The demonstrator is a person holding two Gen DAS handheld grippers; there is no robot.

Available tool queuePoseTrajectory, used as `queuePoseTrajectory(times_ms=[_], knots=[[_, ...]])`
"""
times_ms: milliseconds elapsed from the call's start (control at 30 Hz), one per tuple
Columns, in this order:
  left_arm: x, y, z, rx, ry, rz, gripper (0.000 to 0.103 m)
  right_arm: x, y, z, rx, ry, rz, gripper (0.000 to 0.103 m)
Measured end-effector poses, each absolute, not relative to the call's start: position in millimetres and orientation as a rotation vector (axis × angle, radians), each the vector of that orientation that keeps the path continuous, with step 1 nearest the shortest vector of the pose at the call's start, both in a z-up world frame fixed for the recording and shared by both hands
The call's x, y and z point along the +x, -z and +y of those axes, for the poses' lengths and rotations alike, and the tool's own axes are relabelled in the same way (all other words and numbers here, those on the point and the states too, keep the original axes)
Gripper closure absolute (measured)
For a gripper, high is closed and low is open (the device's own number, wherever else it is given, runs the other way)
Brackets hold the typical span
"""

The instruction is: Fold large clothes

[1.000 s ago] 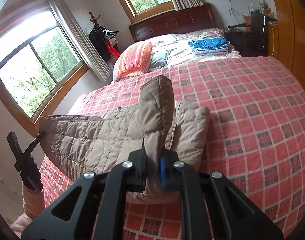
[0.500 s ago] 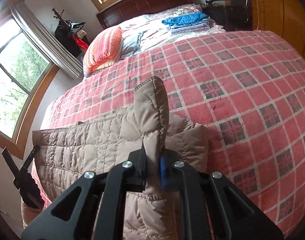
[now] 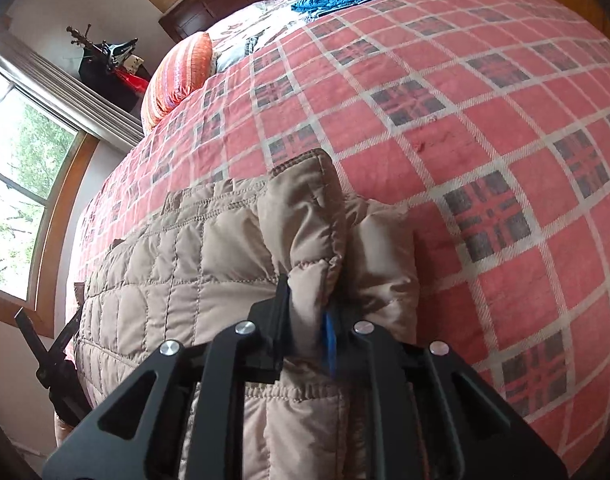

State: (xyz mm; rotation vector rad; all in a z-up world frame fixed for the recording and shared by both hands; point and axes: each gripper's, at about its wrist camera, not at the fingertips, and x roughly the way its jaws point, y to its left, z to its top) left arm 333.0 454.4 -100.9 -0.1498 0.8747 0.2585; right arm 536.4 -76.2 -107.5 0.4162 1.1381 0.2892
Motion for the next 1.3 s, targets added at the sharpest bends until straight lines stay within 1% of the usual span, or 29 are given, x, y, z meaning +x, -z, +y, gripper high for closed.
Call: queuePoseTrajectory(times_ms=[67, 100, 133, 167, 200, 300, 500, 667, 700, 733, 800, 833, 867, 900, 933, 967, 1033, 1167, 1300], knots=[[329, 95, 457, -0.164, -0.256, 0.889, 0.073, 532, 98, -80, 0.408, -0.286, 1.123, 0.079], [325, 90, 460, -0.182, -0.251, 0.893, 0.065, 529, 92, -82, 0.403, -0.287, 1.113, 0.070], [320, 85, 463, -0.204, -0.239, 0.891, 0.062, 523, 85, -84, 0.401, -0.288, 1.098, 0.057], [313, 79, 467, -0.223, -0.225, 0.886, 0.062, 515, 79, -88, 0.405, -0.294, 1.078, 0.053], [306, 74, 470, -0.238, -0.212, 0.880, 0.061, 508, 72, -90, 0.403, -0.312, 1.062, 0.053], [277, 64, 479, -0.259, -0.198, 0.865, 0.054, 484, 59, -97, 0.392, -0.368, 1.037, 0.053], [211, 72, 478, -0.254, -0.181, 0.873, 0.053, 421, 64, -104, 0.355, -0.448, 1.048, 0.054], [176, 87, 465, -0.278, -0.139, 0.880, 0.052, 388, 79, -101, 0.304, -0.474, 1.060, 0.055], [173, 91, 462, -0.280, -0.130, 0.884, 0.052, 385, 83, -99, 0.293, -0.474, 1.067, 0.058], [170, 94, 459, -0.274, -0.128, 0.889, 0.052, 384, 86, -98, 0.285, -0.477, 1.074, 0.065], [167, 99, 453, -0.263, -0.130, 0.893, 0.054, 378, 93, -97, 0.279, -0.490, 1.082, 0.072], [167, 102, 451, -0.261, -0.130, 0.900, 0.061, 377, 95, -96, 0.275, -0.482, 1.081, 0.075], [167, 103, 450, -0.270, -0.118, 0.908, 0.070, 376, 95, -96, 0.274, -0.477, 1.082, 0.078], [167, 105, 449, -0.291, -0.093, 0.920, 0.089, 376, 95, -96, 0.278, -0.479, 1.085, 0.085], [167, 105, 449, -0.303, -0.093, 0.928, 0.091, 375, 92, -98, 0.288, -0.484, 1.081, 0.092], [166, 103, 447, -0.297, -0.101, 0.922, 0.092, 374, 89, -99, 0.300, -0.493, 1.075, 0.093], [164, 98, 445, -0.291, -0.102, 0.918, 0.096, 372, 79, -103, 0.315, -0.512, 1.050, 0.094], [158, 93, 450, -0.331, -0.076, 0.907, 0.097, 366, 67, -104, 0.298, -0.512, 1.028, 0.095], [162, 107, 456, -0.342, -0.064, 0.931, 0.097, 373, 89, -103, 0.281, -0.470, 1.092, 0.095]])
